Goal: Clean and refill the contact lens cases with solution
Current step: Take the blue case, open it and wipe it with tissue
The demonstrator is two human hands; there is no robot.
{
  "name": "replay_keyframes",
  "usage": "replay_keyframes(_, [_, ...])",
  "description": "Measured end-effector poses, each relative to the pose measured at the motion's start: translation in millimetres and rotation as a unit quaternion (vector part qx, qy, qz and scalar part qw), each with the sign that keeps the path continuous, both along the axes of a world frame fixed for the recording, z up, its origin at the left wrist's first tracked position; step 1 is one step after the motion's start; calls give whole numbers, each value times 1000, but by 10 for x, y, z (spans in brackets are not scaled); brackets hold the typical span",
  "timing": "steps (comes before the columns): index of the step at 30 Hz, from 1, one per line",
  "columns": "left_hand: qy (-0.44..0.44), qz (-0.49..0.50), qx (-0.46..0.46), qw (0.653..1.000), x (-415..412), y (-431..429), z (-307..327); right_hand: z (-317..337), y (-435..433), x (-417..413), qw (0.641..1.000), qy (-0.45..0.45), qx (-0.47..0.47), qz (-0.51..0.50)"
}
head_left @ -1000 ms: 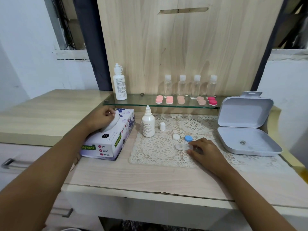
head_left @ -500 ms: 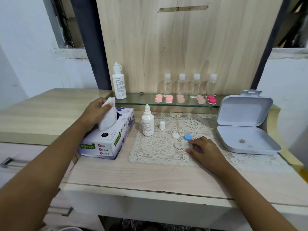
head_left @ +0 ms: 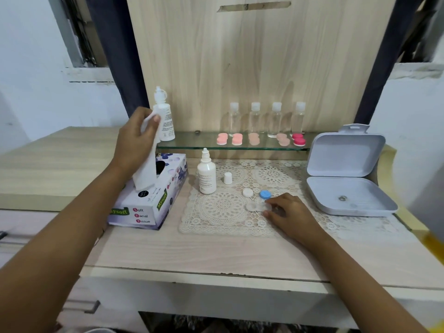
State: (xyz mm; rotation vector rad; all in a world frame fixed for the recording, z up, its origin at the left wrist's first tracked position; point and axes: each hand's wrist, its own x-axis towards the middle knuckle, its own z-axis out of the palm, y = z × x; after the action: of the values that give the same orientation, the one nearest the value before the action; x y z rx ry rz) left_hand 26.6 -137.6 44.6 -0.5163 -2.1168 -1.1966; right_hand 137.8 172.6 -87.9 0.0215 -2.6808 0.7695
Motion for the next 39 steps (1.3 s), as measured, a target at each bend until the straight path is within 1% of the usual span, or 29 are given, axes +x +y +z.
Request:
replay_keyframes(2, [-1, -10, -2, 1000, 32, 65, 28, 0, -1, 3, 1000, 1, -3, 0])
replay_keyframes(4, [-31, -35, -16, 999, 72, 144, 41, 1, -2, 7, 1000, 2, -1, -1])
replay_keyframes(7, [-112, -96, -75, 986, 209, 298, 24, 6, -6, 11, 1000, 4, -1, -1])
replay_keyframes(9, [-145, -114, -127, 975, 352, 448, -37, 10, -11, 13, 1000, 3, -1, -1])
replay_keyframes(12, [-143, -150, -157, 966, 506, 704, -220, 11, -16, 15, 1000, 5, -3, -2])
replay_keyframes(14, [-162, -179, -174, 955, 561, 842, -360, 11, -16, 19, 1000, 6, -3, -3])
replay_keyframes(16, [-183, -189, -200, 944, 576, 964, -497, 14, -19, 20, 1000, 4, -1, -2])
replay_keyframes(20, [-190, -209, -227, 932, 521, 1155, -717, 20, -22, 24, 1000, 3, -2, -3])
replay_keyframes(22, [-198, -218, -223, 929, 470, 1223, -801, 22, -28, 25, 1000, 4, -4, -4])
replay_keyframes(25, [-218, -239, -193, 926, 432, 1298, -891, 27, -32, 28, 1000, -2, -4, -5])
replay_keyframes(30, [-217, -211, -187, 934, 389, 1379, -1014, 26, -37, 30, 1000, -5, -8, -9])
replay_keyframes(34, [-244, -213, -130, 937, 377, 1383, -1045, 31, -38, 33, 1000, -6, -3, -8])
replay_keyframes(37, [-266, -228, -86, 933, 385, 1377, -1044, 33, -36, 33, 1000, -8, -4, -6])
replay_keyframes(39, [-266, -234, -79, 932, 381, 1375, -1061, 27, -35, 31, 1000, -7, -3, -6])
